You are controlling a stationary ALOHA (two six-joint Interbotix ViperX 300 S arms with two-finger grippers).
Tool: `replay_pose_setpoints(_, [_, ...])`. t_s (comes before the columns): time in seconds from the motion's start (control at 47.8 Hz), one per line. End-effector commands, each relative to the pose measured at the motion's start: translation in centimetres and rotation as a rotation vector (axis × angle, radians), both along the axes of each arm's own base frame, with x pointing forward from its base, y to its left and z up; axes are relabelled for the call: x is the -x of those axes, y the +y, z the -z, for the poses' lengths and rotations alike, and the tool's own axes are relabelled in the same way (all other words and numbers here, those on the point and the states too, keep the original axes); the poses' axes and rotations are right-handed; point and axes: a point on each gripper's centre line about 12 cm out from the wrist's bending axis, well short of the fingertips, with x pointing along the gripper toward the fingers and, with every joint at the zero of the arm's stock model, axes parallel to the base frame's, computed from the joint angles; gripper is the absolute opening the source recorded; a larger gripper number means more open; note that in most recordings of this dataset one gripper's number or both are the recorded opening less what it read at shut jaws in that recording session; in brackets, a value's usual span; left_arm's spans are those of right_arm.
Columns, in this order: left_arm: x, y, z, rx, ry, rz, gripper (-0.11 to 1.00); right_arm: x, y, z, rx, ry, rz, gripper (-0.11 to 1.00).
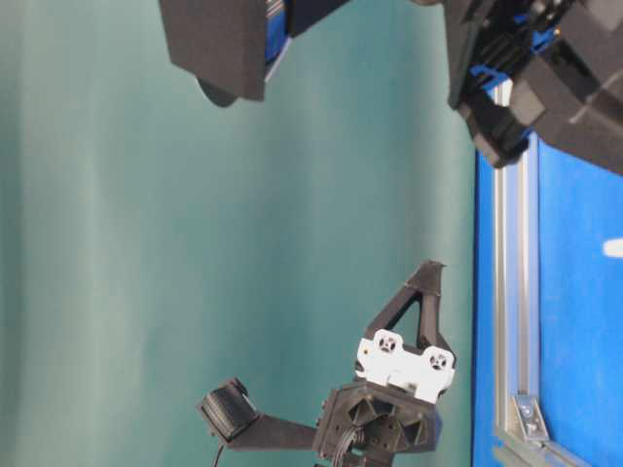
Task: Insert the wire through the string loop located in the center.
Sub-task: 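Lift and carry the cable plug with the right gripper toward the white loop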
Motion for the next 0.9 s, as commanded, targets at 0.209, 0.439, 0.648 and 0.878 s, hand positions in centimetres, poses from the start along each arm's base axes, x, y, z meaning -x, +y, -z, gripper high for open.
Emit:
replay_pose_setpoints(0.209, [-0.18, -0.03, -1.42, -0.015, -0.04, 0.004, 0.0, -0.29, 0.37, -1.73, -0.016, -0.047, -0.006, -0.03])
replay_pose_setpoints(0.439, [-0.18, -0.03, -1.4, -0.015, -0.039, 0.004, 0.0, -0.31, 0.3, -1.71, -0.016, -0.045, -0.004, -0.03])
replay_pose_setpoints(0.648, [-0.18, -0.03, -1.42, -0.014, -0.041, 0.004, 0.0, -0.26, 0.29, -1.67, -0.015, -0.044, -0.005, -0.03])
replay_pose_setpoints(0.878, [-0.17, -0.03, -1.48, -0.013, -0.043, 0.003, 0.0, -0.02, 0.21, -1.58, -0.013, -0.039, -0.005, -0.03])
